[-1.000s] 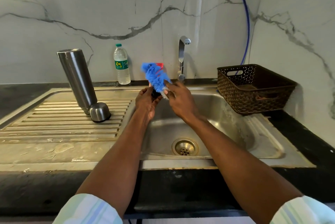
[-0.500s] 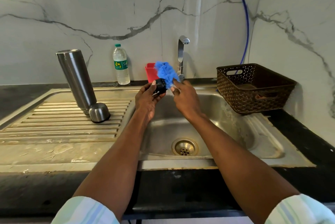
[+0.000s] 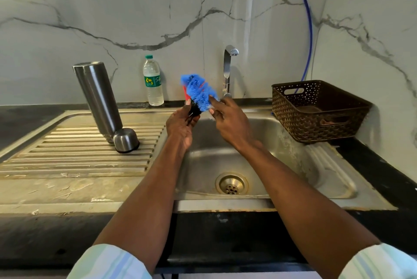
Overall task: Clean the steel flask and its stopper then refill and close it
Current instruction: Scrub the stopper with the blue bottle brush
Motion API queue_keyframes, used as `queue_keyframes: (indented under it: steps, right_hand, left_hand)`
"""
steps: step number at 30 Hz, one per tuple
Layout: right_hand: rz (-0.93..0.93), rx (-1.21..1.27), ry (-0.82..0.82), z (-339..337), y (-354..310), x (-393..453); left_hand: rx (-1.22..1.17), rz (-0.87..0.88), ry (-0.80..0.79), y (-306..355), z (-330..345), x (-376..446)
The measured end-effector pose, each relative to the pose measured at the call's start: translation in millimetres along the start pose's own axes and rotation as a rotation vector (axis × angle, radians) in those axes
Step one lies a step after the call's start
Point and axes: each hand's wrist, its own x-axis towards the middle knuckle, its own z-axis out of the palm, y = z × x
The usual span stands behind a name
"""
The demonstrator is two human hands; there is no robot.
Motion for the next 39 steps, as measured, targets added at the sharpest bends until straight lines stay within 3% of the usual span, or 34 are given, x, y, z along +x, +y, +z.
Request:
queue_keyframes:
  steps: [3, 8, 12, 17, 21, 26, 31, 36, 39]
  right_hand:
    - [0.110, 0.061, 0.012, 1, 0, 2]
    - [-0.054, 0.038, -0.032, 8, -12, -4]
    - [0.149, 0.061, -0.011, 8, -7, 2]
    - [-0.069, 0.023, -0.061, 9, -17, -4]
    - [0.127, 0.042, -0.031, 7, -8, 6]
    - [-0.099, -0.022, -0.084, 7, -17, -3]
    - [0.128, 0.062, -0.013, 9, -17, 5]
    - [-0.091, 0.003, -0.076, 11, -27, -5]
    - [0.066, 0.014, -0.024, 11, -24, 2]
  left_hand:
    - [0.011, -0.034, -0.019, 0, -3, -1]
    - [0.022, -0.064, -0.023, -1, -1, -1]
    - [0.048, -0.050, -0.068, 1, 0, -5]
    - [0.036, -0.080, -0.024, 1, 0, -3]
    - [0.047, -0.068, -0.089, 3, -1, -5]
    - [-0.008, -0.100, -0.108, 1, 3, -8]
    - [0.004, -0.070, -0.094, 0, 1, -7]
    - [-0.042, -0.084, -0.105, 0, 4, -10]
    - [0.005, -0.091, -0.100, -3, 2, -7]
